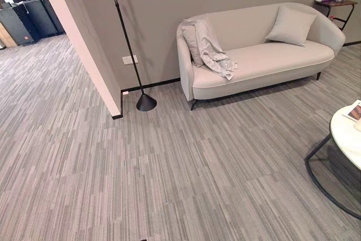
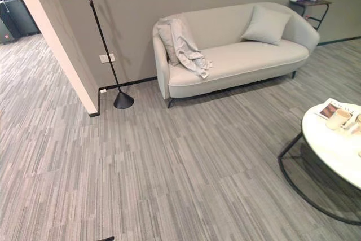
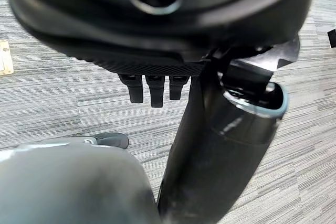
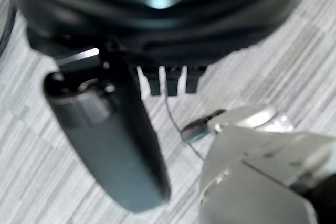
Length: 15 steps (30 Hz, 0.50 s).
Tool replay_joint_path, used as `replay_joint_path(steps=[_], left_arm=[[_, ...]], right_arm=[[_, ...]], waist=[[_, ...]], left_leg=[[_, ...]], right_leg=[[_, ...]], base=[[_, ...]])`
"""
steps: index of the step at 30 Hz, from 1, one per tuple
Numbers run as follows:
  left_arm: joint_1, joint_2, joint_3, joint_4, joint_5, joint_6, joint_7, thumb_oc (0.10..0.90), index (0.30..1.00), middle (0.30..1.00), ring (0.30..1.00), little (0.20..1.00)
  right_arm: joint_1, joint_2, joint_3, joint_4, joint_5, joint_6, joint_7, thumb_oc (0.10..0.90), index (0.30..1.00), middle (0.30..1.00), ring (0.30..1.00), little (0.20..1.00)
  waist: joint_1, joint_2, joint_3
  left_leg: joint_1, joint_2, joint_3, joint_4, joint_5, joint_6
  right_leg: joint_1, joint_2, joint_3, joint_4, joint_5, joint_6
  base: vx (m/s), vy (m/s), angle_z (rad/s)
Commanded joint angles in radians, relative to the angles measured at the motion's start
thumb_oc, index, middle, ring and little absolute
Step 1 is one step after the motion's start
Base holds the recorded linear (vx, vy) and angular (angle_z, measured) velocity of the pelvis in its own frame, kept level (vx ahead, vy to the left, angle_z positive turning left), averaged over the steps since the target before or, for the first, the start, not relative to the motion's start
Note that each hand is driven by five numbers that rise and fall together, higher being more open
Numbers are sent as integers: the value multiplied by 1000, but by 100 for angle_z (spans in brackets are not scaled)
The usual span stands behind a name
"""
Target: Hang the clothes on the sofa on the clothes rack.
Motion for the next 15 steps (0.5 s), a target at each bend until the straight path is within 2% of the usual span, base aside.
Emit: replay_joint_path(steps=[1, 2, 3, 4, 5, 6, 7, 8, 9, 10, 11, 12, 13, 15], left_arm=[[-42, -68, -40, 32, 30, -29, -10, 800, 900, 900, 900, 900], [-49, -57, -27, 25, 23, -29, 1, 800, 900, 900, 900, 900], [-45, -39, -8, 31, 16, -27, 7, 800, 900, 900, 900, 900], [-45, -32, 3, 35, 12, -26, 11, 800, 900, 900, 900, 900], [-46, -8, 43, 48, -3, -31, 24, 800, 900, 900, 900, 900], [-46, -2, 48, 51, -5, -33, 29, 800, 900, 900, 900, 900], [-54, 10, 56, 61, 0, -43, 45, 800, 900, 900, 900, 900], [-54, 10, 56, 61, 0, -43, 45, 800, 900, 900, 900, 900], [-61, 19, 55, 65, 9, -50, 57, 800, 900, 900, 900, 900], [-60, 20, 50, 65, 16, -52, 59, 800, 900, 900, 900, 900], [-63, 26, 46, 58, 35, -58, 62, 800, 900, 900, 900, 900], [-67, 29, 45, 41, 7, -58, 68, 800, 900, 900, 900, 900], [-67, 29, 45, 41, 7, -58, 68, 800, 900, 900, 900, 900], [-70, 21, 32, 41, 4, -55, 66, 800, 900, 900, 900, 900]], right_arm=[[-78, -28, 3, 94, -22, -16, 9, 800, 900, 900, 900, 900], [-99, -21, 14, 63, -40, -22, 12, 800, 900, 900, 900, 900], [-109, -3, 33, 8, -38, -32, 11, 800, 900, 900, 900, 900], [-103, 10, 39, -19, -32, -35, 8, 800, 900, 900, 900, 900], [-92, 35, 66, -112, 2, -58, 6, 800, 900, 900, 900, 900], [-94, 38, 75, -145, 15, -64, 1, 800, 900, 900, 900, 900], [-95, 52, 91, -194, 27, -72, -1, 800, 900, 900, 900, 900], [-94, 53, 92, -196, 27, -72, -2, 800, 900, 900, 900, 900], [-84, 66, 108, -239, 10, -71, 6, 800, 900, 900, 900, 900], [-75, 71, 120, -251, -3, -69, 10, 800, 900, 900, 900, 900], [-58, 81, 143, -260, -33, -65, 20, 800, 900, 900, 900, 900], [-66, 66, 176, -241, -46, -62, 21, 800, 900, 900, 900, 900], [-66, 66, 176, -240, -46, -62, 21, 800, 900, 900, 900, 900], [-74, 59, 199, -246, -41, -66, 21, 800, 900, 900, 900, 900]], waist=[[7, -35, 9], [-2, -17, 63], [-2, -10, 87], [0, -16, 88], [5, -37, 80], [0, -45, 80], [-10, -60, 82], [-9, -58, 83], [-18, -71, 77], [-22, -78, 75], [-17, -111, 61], [-19, -95, 33], [-20, -92, 32], [-20, -73, 26]], left_leg=[[-39, 1, 15, -6, -24, 5], [-12, -8, 19, -7, -35, 39], [11, -1, 15, -12, -41, 44], [22, -3, 15, -13, -50, 41], [27, 10, 6, -13, -75, 11], [30, 14, -3, -13, -82, -1], [56, 28, -28, -13, -111, -26], [59, 30, -26, -13, -114, -26], [94, 56, -38, -13, -145, -48], [121, 71, -41, -13, -160, -56], [145, 77, -64, -13, -181, -69], [155, 224, -84, -7, -114, -115], [155, 227, -84, -9, -113, -116], [108, 277, -100, 64, 1, -136]], right_leg=[[-64, -87, -48, 173, -71, 103], [-231, -141, -63, 520, -8, 188], [-300, -166, -74, 656, 21, 209], [-304, -194, -93, 644, 22, 209], [-298, -247, -103, 434, 1, 178], [-294, -259, -81, 331, 23, 177], [-313, -292, -8, 137, 98, 198], [-305, -288, -9, 127, 104, 198], [-344, -331, 32, 49, 162, 227], [-357, -342, 39, 48, 190, 237], [-316, -342, 16, 31, 209, 248], [-349, -245, 7, 141, 152, 214], [-349, -242, 6, 142, 150, 213], [-326, -188, -29, 150, 117, 180]], base=[[-160, 319, 2], [-141, 300, -7], [13, 188, -35], [289, -209, -29], [350, -340, -2], [509, -494, 43], [310, -272, 37], [471, -366, 46], [405, -283, 30], [654, -505, 40], [850, -847, 45], [706, -751, 53], [510, -643, 67], [217, -304, 34]])
